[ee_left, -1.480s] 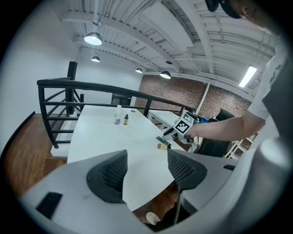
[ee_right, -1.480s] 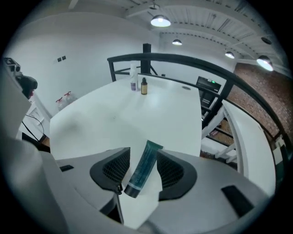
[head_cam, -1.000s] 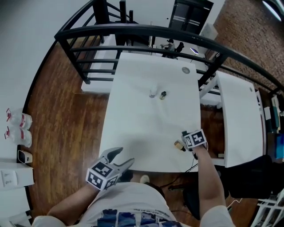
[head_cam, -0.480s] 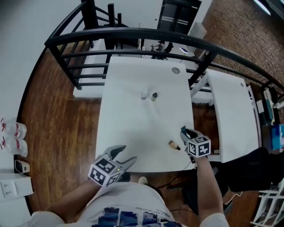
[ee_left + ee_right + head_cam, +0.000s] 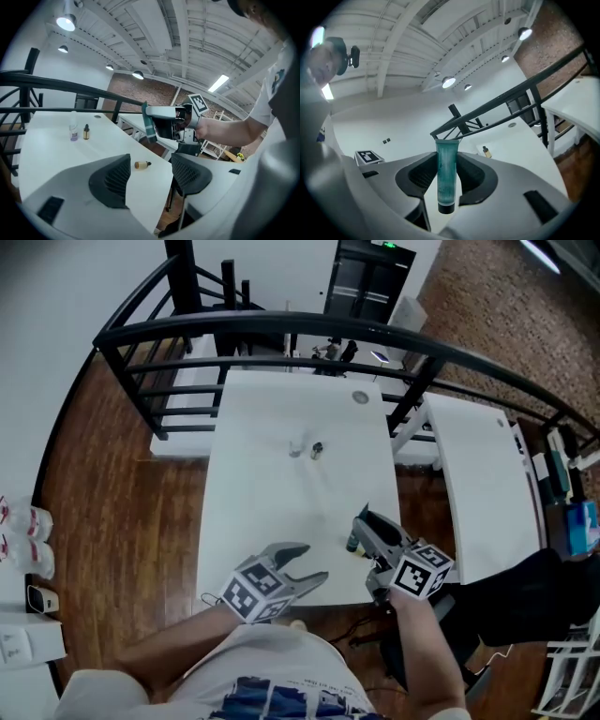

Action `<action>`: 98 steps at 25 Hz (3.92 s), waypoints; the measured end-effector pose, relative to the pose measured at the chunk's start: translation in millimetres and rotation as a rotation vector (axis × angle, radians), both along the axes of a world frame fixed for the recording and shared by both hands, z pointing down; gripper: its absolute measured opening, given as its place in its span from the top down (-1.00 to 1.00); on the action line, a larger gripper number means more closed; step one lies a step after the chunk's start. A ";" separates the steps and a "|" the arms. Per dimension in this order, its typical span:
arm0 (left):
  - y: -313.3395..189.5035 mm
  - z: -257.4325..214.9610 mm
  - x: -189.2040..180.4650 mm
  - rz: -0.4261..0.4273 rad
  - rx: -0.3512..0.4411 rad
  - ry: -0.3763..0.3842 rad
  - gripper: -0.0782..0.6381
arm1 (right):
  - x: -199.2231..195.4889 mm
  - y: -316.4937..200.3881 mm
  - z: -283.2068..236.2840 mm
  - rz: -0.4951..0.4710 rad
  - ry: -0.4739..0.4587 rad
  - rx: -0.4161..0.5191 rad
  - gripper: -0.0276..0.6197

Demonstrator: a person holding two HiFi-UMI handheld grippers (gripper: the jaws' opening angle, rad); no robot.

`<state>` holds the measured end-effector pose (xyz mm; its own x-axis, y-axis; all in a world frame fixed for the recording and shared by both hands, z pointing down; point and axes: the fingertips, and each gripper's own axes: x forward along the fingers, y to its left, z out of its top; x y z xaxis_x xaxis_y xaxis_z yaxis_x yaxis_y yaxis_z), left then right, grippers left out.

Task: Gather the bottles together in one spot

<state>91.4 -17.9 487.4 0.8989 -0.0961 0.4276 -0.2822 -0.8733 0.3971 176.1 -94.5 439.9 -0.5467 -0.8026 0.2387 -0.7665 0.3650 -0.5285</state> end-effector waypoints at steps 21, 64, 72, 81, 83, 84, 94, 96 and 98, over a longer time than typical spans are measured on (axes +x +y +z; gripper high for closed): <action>-61.6 3.2 14.9 -0.150 0.575 -0.245 0.46 | -54.1 0.2 0.1 -0.061 0.045 -0.077 0.40; -104.3 43.3 -134.1 -0.358 0.009 -0.158 0.39 | -88.4 -195.2 126.2 -0.216 0.531 0.067 0.65; -112.0 60.0 -130.0 -0.321 -0.027 -0.174 0.39 | -94.1 -217.2 155.4 -0.210 0.563 0.083 0.65; -119.6 71.0 -124.4 -0.310 -0.047 -0.180 0.39 | -94.5 -217.9 176.8 -0.180 0.583 0.089 0.65; -120.0 72.5 -122.5 -0.306 -0.050 -0.179 0.39 | -93.1 -217.9 177.1 -0.165 0.575 0.089 0.65; -119.6 73.2 -121.2 -0.304 -0.052 -0.179 0.39 | -91.7 -217.8 177.0 -0.158 0.578 0.089 0.65; -113.2 78.7 -111.0 -0.282 -0.058 -0.187 0.39 | -88.1 -217.9 181.9 -0.144 0.572 0.072 0.50; -112.0 79.3 -109.9 -0.281 -0.056 -0.188 0.39 | -87.6 -217.0 180.1 -0.145 0.569 0.077 0.43; -110.3 78.8 -108.4 -0.277 -0.052 -0.190 0.39 | -87.3 -214.7 176.8 -0.152 0.569 0.083 0.38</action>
<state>-17.0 -128.2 566.2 0.7452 -0.2990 0.5961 -0.5794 -0.7329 0.3567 88.8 -309.2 616.7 -0.4613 -0.7538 0.4680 -0.8570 0.5152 -0.0149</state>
